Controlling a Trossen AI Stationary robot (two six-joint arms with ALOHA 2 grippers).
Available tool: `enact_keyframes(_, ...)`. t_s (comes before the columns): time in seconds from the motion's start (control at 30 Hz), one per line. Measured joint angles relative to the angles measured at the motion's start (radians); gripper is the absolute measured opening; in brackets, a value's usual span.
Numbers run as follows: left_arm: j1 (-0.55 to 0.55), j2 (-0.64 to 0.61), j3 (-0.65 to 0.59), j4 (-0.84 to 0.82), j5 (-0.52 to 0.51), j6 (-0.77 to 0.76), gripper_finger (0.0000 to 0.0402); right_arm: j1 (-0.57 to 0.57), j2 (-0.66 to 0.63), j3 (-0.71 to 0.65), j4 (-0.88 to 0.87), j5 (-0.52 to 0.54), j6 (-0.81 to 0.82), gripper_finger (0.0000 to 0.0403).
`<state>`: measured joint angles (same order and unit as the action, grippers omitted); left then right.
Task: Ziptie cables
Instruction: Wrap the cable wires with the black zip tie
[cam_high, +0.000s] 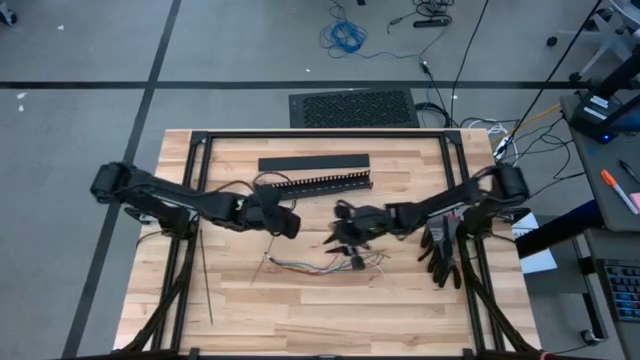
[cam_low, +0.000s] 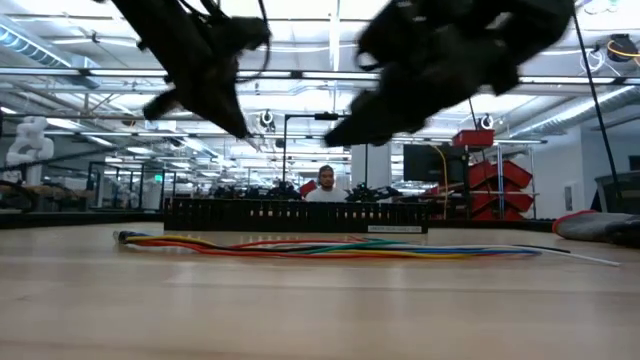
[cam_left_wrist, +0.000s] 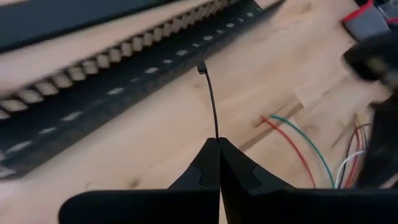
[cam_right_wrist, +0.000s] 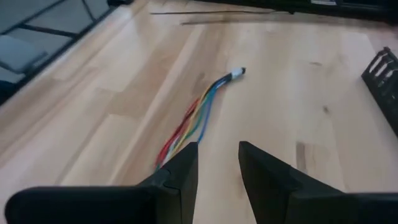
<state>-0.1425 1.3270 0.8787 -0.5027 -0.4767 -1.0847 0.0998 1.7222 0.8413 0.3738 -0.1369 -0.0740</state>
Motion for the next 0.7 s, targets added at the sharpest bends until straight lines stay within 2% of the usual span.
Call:
enact_keyframes(0.17, -0.037, -0.140, 0.000, -0.192, -0.060, -0.053, 0.0000, -0.003, 0.169, 0.233, -0.081, -0.058, -0.013, 0.0112)
enact_keyframes(0.3, -0.097, -0.201, -0.005, -0.330, -0.146, -0.115, 0.0000, 0.011, 0.295, 0.413, -0.160, -0.080, -0.020, 0.0112)
enact_keyframes(0.5, -0.175, -0.211, -0.025, -0.413, -0.162, -0.186, 0.0000, 0.009, 0.492, 0.642, -0.266, -0.078, 0.032, 0.0112)
enact_keyframes(0.7, -0.200, -0.183, -0.025, -0.432, -0.187, -0.192, 0.0000, 0.006, 0.588, 0.736, -0.307, -0.078, 0.078, 0.0112)
